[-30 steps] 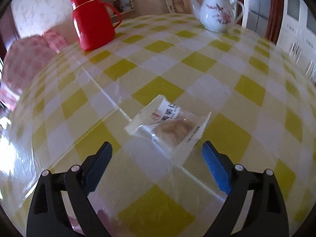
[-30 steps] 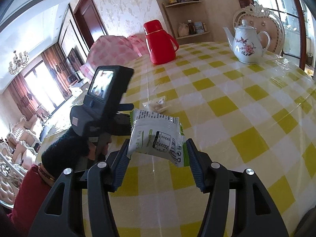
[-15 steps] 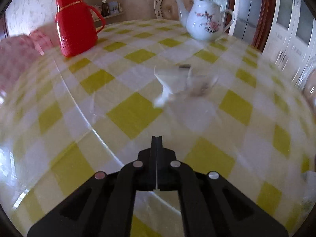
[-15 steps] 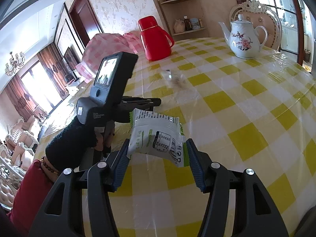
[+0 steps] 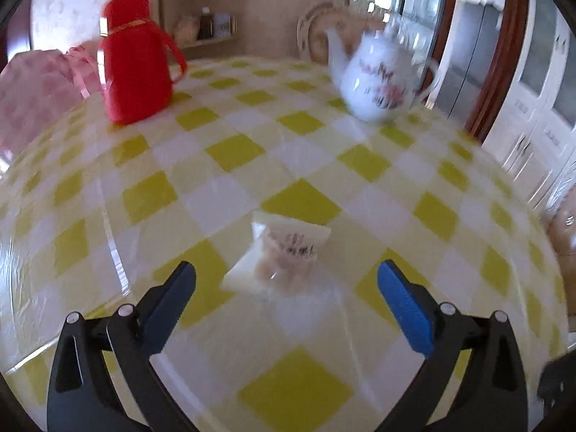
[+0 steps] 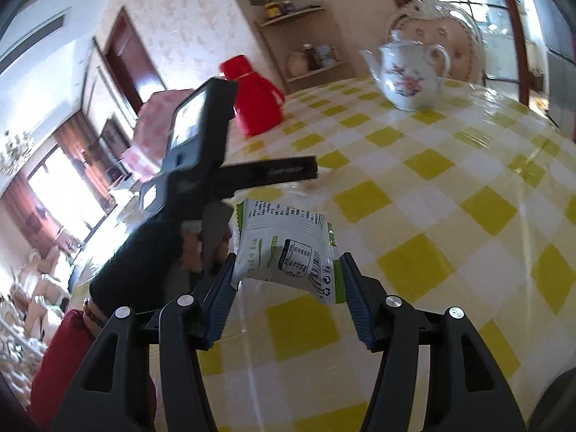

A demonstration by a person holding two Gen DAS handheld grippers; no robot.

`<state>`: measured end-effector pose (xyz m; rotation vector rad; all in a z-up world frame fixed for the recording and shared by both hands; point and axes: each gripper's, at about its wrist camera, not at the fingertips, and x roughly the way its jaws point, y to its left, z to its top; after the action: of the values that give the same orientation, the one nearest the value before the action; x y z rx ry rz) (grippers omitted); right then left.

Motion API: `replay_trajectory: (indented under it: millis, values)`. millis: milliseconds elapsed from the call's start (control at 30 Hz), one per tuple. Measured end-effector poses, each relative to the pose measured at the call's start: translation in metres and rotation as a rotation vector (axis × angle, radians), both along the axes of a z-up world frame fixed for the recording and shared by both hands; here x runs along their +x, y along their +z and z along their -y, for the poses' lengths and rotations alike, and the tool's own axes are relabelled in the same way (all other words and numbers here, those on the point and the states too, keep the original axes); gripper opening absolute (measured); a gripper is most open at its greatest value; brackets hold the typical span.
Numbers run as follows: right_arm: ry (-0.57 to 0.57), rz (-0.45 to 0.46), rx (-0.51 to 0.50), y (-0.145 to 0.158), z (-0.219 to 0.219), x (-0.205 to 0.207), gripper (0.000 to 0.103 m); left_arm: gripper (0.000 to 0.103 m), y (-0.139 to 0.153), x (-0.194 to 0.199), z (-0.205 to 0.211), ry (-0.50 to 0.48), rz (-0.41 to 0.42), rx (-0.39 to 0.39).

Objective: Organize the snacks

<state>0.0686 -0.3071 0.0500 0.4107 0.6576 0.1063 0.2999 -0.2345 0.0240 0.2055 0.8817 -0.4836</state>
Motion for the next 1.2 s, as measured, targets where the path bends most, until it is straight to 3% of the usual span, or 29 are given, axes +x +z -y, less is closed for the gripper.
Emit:
replay_trajectory:
  millis: [67, 100, 133, 167, 233, 267, 533, 900, 1200]
  values:
    - [-0.023, -0.005, 0.026, -0.001, 0.01, 0.001, 0.056, 0.101, -0.014, 0.009, 0.023, -0.008, 0.001, 0.147]
    - [-0.033, 0.0, 0.031, -0.001, 0.013, 0.0, 0.056, 0.099, -0.018, 0.01, 0.031, -0.031, 0.003, 0.176]
    - [-0.04, 0.005, 0.039, 0.0, 0.017, 0.0, 0.056, 0.083, -0.022, 0.009, 0.034, -0.061, -0.005, 0.186]
    - [-0.042, 0.007, 0.045, 0.0, 0.018, 0.0, 0.056, 0.058, -0.025, 0.007, 0.036, -0.097, -0.022, 0.183]
    - [-0.044, 0.009, 0.06, 0.0, 0.02, -0.001, 0.056, 0.054, -0.024, 0.002, 0.028, -0.11, -0.056, 0.136]
    - [-0.041, 0.01, 0.064, 0.0, 0.02, -0.001, 0.056, 0.039, -0.022, -0.005, 0.026, -0.122, -0.035, 0.136]
    - [-0.043, 0.012, 0.055, 0.0, 0.018, 0.0, 0.056, 0.039, -0.006, -0.055, -0.011, -0.074, 0.036, -0.031]
    - [-0.026, -0.002, 0.0, -0.01, 0.002, 0.005, 0.056, 0.04, 0.024, -0.125, -0.093, 0.062, 0.139, -0.075]
    - [0.015, 0.025, -0.045, -0.008, -0.02, -0.001, 0.056, 0.04, 0.027, -0.197, -0.141, 0.11, 0.185, -0.063]
